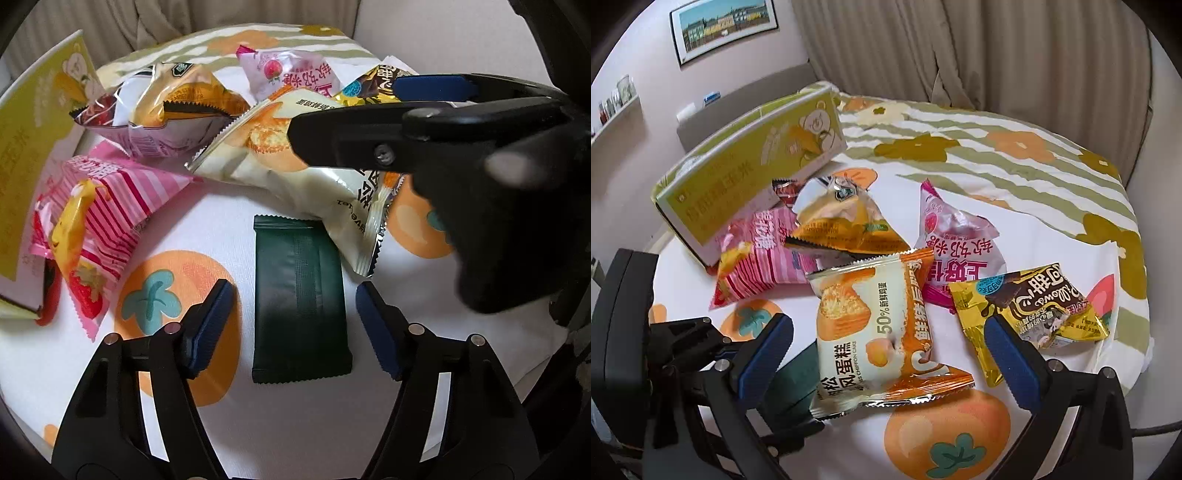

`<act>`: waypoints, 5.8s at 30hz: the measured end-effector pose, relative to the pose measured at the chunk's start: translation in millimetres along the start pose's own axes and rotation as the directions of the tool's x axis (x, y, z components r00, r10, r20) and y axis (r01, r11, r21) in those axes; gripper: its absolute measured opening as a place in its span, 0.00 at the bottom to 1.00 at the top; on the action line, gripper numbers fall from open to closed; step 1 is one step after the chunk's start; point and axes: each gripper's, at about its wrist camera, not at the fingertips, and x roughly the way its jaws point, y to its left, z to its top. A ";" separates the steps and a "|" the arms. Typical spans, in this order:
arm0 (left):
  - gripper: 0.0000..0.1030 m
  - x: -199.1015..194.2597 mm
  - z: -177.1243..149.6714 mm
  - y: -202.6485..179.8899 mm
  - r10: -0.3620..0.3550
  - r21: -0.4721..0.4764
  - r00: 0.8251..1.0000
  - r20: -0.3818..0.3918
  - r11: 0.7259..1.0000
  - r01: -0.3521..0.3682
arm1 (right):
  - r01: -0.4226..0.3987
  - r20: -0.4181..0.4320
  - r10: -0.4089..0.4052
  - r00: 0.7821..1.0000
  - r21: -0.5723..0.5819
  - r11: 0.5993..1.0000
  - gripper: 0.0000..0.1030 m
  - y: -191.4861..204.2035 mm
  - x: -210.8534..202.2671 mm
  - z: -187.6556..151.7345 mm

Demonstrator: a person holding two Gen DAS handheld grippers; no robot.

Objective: Organize snacks
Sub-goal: 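Grasp the dark green bar with the left gripper while the right grasps the orange cake bag, then carry the green bar and cake bag over the box with both grippers, then release the green bar into the box while the right drops the cake bag in, then move both grippers back to the remaining snacks on the sheet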

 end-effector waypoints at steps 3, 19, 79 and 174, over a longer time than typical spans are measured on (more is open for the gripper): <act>0.51 1.8 1.1 -2.3 0.041 0.039 0.999 0.004 0.998 -0.041 | -0.006 -0.009 0.006 1.000 -0.017 1.000 1.00 1.2 3.3 0.6; 0.40 -5.1 3.0 30.8 0.070 -0.004 0.997 -0.017 0.998 -0.070 | -0.005 -0.119 -0.001 0.993 -0.049 0.999 0.83 10.0 42.0 2.9; 0.40 -270.6 50.0 288.3 0.130 -0.135 0.929 0.347 0.987 -0.088 | 0.084 0.158 -0.112 0.981 0.174 0.981 0.59 207.5 -56.1 179.2; 1.00 -242.3 88.4 158.8 -0.145 0.124 0.933 0.328 0.986 0.110 | 0.422 0.091 -0.544 0.834 0.529 0.736 1.00 139.2 -163.4 87.8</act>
